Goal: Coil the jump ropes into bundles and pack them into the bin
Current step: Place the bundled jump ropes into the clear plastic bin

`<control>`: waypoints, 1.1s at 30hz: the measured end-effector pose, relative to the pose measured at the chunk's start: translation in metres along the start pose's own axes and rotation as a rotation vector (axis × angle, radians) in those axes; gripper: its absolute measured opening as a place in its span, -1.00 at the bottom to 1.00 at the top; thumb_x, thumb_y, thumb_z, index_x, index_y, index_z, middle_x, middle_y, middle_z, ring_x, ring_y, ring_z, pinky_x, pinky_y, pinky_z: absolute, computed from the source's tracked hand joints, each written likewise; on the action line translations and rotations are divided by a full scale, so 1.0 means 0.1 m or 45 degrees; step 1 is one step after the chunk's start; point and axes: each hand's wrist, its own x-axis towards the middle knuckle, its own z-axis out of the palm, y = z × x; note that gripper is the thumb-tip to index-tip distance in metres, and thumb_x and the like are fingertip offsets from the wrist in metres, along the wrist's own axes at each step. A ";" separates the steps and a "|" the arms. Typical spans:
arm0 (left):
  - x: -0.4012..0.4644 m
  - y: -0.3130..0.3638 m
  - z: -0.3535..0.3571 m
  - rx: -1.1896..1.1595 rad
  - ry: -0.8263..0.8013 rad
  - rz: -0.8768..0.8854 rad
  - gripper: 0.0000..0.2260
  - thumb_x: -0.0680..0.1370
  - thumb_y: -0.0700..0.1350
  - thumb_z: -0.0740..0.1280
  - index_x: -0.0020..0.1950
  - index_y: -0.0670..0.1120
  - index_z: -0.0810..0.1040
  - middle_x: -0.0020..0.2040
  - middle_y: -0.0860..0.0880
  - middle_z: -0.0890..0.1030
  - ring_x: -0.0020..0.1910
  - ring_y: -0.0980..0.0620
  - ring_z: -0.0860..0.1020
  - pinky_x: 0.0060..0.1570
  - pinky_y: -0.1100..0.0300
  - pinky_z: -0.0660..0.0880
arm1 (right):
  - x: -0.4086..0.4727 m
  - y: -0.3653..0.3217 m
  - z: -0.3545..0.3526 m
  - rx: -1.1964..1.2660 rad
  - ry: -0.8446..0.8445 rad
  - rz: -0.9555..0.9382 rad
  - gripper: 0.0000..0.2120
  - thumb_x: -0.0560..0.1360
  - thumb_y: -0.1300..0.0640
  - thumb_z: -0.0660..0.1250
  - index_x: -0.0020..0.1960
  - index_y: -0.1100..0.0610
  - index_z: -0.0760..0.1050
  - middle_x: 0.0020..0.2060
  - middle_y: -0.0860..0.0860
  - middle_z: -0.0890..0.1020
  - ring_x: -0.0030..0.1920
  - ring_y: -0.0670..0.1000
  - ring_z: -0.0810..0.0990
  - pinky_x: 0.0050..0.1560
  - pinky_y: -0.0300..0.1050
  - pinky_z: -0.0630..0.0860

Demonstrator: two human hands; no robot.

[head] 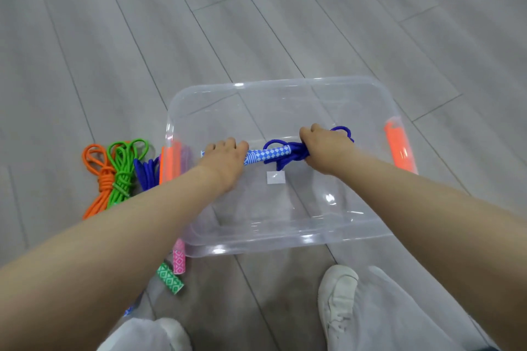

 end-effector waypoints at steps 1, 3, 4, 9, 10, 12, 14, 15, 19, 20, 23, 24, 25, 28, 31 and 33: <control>0.03 0.00 0.04 -0.007 -0.018 -0.018 -0.61 0.54 -0.21 0.24 0.35 -0.06 0.28 0.22 -0.12 0.41 0.17 -0.14 0.46 0.15 0.02 0.34 | 0.02 -0.01 0.03 0.005 0.004 0.000 -0.80 0.54 0.19 0.26 0.15 0.16 0.35 0.05 0.10 0.45 -0.31 0.13 0.44 -0.46 -0.13 0.21; 0.08 -0.01 0.07 0.037 -0.005 -0.045 -0.61 0.53 -0.24 0.23 0.34 -0.06 0.29 0.23 -0.11 0.41 0.19 -0.13 0.44 0.14 0.02 0.35 | 0.07 -0.04 0.06 0.002 -0.015 -0.002 -0.80 0.54 0.22 0.24 0.14 0.17 0.35 0.06 0.11 0.43 -0.37 0.10 0.41 -0.47 -0.11 0.23; 0.11 -0.01 0.07 0.075 0.030 -0.057 -0.62 0.52 -0.24 0.22 0.33 -0.07 0.29 0.23 -0.11 0.41 0.20 -0.13 0.42 0.13 0.03 0.34 | 0.10 -0.05 0.08 -0.009 -0.016 0.008 -0.80 0.54 0.23 0.24 0.14 0.18 0.34 0.06 0.12 0.42 -0.41 0.08 0.38 -0.48 -0.11 0.22; 0.22 -0.02 0.07 0.219 0.197 -0.040 -0.68 0.50 -0.23 0.19 0.26 -0.08 0.33 0.18 -0.10 0.41 0.18 -0.14 0.36 0.11 0.04 0.29 | 0.22 -0.06 0.16 -0.095 0.082 0.071 -0.85 0.54 0.25 0.22 0.11 0.19 0.35 0.07 0.13 0.43 -0.41 0.09 0.40 -0.52 -0.12 0.19; 0.24 -0.02 0.07 0.218 0.202 -0.048 -0.67 0.50 -0.23 0.19 0.26 -0.08 0.32 0.18 -0.10 0.41 0.18 -0.14 0.36 0.10 0.04 0.29 | 0.24 -0.07 0.17 -0.107 0.082 0.072 -0.85 0.55 0.24 0.22 0.11 0.19 0.35 0.05 0.12 0.45 -0.38 0.10 0.41 -0.52 -0.13 0.16; 0.27 -0.03 0.08 0.184 0.181 -0.078 -0.66 0.51 -0.23 0.20 0.28 -0.08 0.31 0.20 -0.11 0.40 0.18 -0.13 0.36 0.08 0.05 0.30 | 0.29 -0.08 0.18 -0.125 0.068 0.080 -0.83 0.55 0.23 0.22 0.13 0.18 0.34 0.00 0.10 0.51 -0.35 0.11 0.43 -0.53 -0.14 0.14; 0.28 -0.03 0.09 0.151 0.153 -0.109 -0.65 0.51 -0.23 0.20 0.29 -0.08 0.30 0.22 -0.11 0.39 0.19 -0.13 0.36 0.06 0.06 0.31 | 0.33 -0.10 0.19 -0.143 0.062 0.086 -0.83 0.54 0.25 0.22 0.12 0.18 0.34 -0.02 0.10 0.55 -0.34 0.10 0.43 -0.53 -0.16 0.15; 0.28 -0.03 0.09 0.143 0.148 -0.120 -0.64 0.51 -0.24 0.20 0.31 -0.09 0.29 0.22 -0.12 0.38 0.18 -0.13 0.37 0.05 0.06 0.32 | 0.35 -0.11 0.20 -0.152 0.062 0.090 -0.83 0.53 0.26 0.21 0.12 0.18 0.33 -0.03 0.10 0.55 -0.34 0.10 0.44 -0.53 -0.16 0.15; 0.27 0.04 0.12 0.159 0.182 -0.092 -0.53 0.53 -0.23 0.17 0.44 -0.11 0.17 0.28 -0.13 0.34 0.20 -0.14 0.36 0.05 0.06 0.34 | 0.38 -0.15 0.19 -0.154 0.013 0.100 -0.79 0.52 0.32 0.20 0.14 0.19 0.33 0.00 0.12 0.56 -0.24 0.15 0.56 -0.51 -0.14 0.18; 0.27 0.05 0.13 0.164 0.199 -0.069 -0.49 0.54 -0.23 0.17 0.47 -0.11 0.12 0.32 -0.13 0.31 0.22 -0.15 0.35 0.06 0.05 0.34 | 0.38 -0.16 0.18 -0.150 -0.002 0.096 -0.78 0.53 0.33 0.20 0.15 0.20 0.33 0.02 0.13 0.56 -0.17 0.15 0.61 -0.50 -0.13 0.19; 0.24 0.15 0.15 0.183 0.233 0.083 -0.40 0.57 -0.20 0.15 0.55 -0.09 -0.04 0.47 -0.17 0.18 0.34 -0.18 0.29 0.17 0.03 0.35 | 0.36 -0.17 0.19 -0.090 -0.031 0.116 -0.75 0.53 0.36 0.20 0.19 0.22 0.32 0.06 0.14 0.53 -0.06 0.16 0.64 -0.36 -0.08 0.32; 0.22 0.21 0.18 0.194 0.206 0.167 -0.39 0.58 -0.19 0.13 0.57 -0.07 -0.08 0.51 -0.18 0.12 0.39 -0.19 0.25 0.21 0.02 0.33 | 0.35 -0.16 0.20 -0.062 -0.026 0.128 -0.75 0.53 0.36 0.21 0.19 0.22 0.31 0.07 0.14 0.52 -0.07 0.16 0.64 -0.32 -0.07 0.35; 0.19 0.27 0.23 0.218 0.168 0.260 -0.40 0.60 -0.18 0.11 0.58 -0.06 -0.10 0.53 -0.19 0.07 0.43 -0.20 0.21 0.27 0.00 0.30 | 0.35 -0.15 0.22 -0.034 -0.015 0.134 -0.75 0.53 0.36 0.21 0.19 0.22 0.31 0.08 0.15 0.51 -0.08 0.16 0.64 -0.31 -0.07 0.37; 0.15 0.33 0.33 0.322 0.094 0.379 -0.45 0.62 -0.14 0.06 0.58 -0.06 -0.07 0.57 -0.21 -0.04 0.51 -0.22 0.10 0.44 -0.11 0.10 | 0.31 -0.15 0.28 0.063 0.029 0.100 -0.73 0.52 0.35 0.19 0.20 0.23 0.31 0.11 0.17 0.48 -0.04 0.16 0.61 -0.28 -0.06 0.39; 0.14 0.25 0.32 0.447 0.041 0.308 -0.47 0.66 -0.11 0.00 0.59 -0.14 -0.12 0.59 -0.18 -0.19 0.56 -0.21 -0.04 0.48 -0.23 -0.08 | 0.26 -0.14 0.34 -0.044 0.120 0.005 -0.72 0.52 0.29 0.17 0.23 0.23 0.33 0.13 0.17 0.48 0.08 0.18 0.52 -0.07 -0.02 0.41; 0.12 0.23 0.30 0.515 0.011 0.281 -0.47 0.66 -0.12 -0.01 0.59 -0.17 -0.14 0.58 -0.17 -0.26 0.57 -0.19 -0.08 0.48 -0.25 -0.08 | 0.25 -0.13 0.35 -0.146 0.155 -0.042 -0.70 0.51 0.27 0.16 0.24 0.24 0.35 0.13 0.17 0.49 0.11 0.19 0.49 0.05 0.00 0.40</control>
